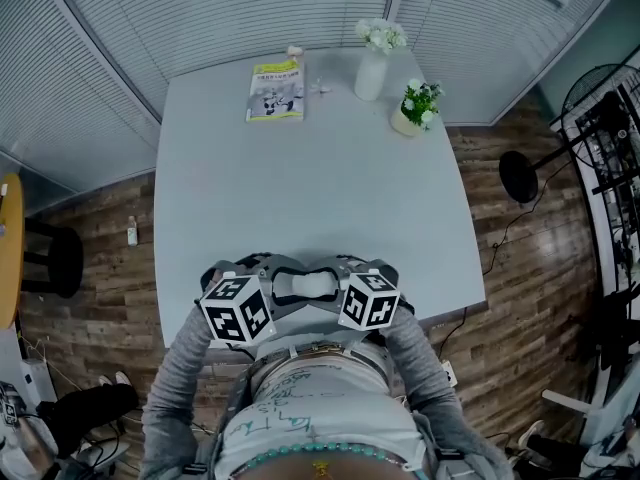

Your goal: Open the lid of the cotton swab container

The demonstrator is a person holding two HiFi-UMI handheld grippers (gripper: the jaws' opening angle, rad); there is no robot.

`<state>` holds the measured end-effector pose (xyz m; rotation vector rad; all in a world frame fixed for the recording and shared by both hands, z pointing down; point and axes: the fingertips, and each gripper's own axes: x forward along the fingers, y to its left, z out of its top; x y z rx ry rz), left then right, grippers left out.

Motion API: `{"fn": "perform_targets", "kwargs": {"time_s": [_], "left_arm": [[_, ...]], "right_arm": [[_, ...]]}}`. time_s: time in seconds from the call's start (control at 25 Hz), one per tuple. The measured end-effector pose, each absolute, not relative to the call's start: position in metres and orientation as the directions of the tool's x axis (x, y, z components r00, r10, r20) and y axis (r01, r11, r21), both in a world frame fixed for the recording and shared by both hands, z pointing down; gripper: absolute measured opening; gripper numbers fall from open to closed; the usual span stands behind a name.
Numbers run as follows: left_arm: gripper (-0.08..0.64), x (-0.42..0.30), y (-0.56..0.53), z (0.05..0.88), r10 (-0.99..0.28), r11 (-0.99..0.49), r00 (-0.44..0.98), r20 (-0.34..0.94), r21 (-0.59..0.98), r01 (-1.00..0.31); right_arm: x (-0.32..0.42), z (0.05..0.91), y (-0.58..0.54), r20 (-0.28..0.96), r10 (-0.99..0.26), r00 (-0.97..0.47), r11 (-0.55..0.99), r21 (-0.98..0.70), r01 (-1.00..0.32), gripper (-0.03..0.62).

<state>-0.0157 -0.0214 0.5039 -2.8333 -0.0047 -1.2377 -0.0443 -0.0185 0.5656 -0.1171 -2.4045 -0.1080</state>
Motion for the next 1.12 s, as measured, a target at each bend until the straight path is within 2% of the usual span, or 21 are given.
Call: {"fn": "perform_targets", "kwargs": {"time_s": [0.4,0.92,1.12], "left_arm": [[0.183,-0.017,-0.023,0.500,-0.079,-0.993,0.712,0.698,-0.114,0.002],[0.190,-0.017,-0.022,0.496,-0.183,-0.959,0.715,0.675,-0.282,0.020],[0.189,-0.017,-0.024,0.489,-0.187,-0.965,0.730,0.658,-0.263,-0.010]], "right_arm": [[-0.045,0.562,-0.020,0.660,0.052,-0.749,0.994,0.038,0.102,0.202],[-0.041,0.570,-0.018,0.677,0.056,-0.734,0.996,0.013,0.088,0.202],[-0.041,0.568,-0.018,0.682,0.048,-0.729,0.996,0.023,0.087,0.202]]}}
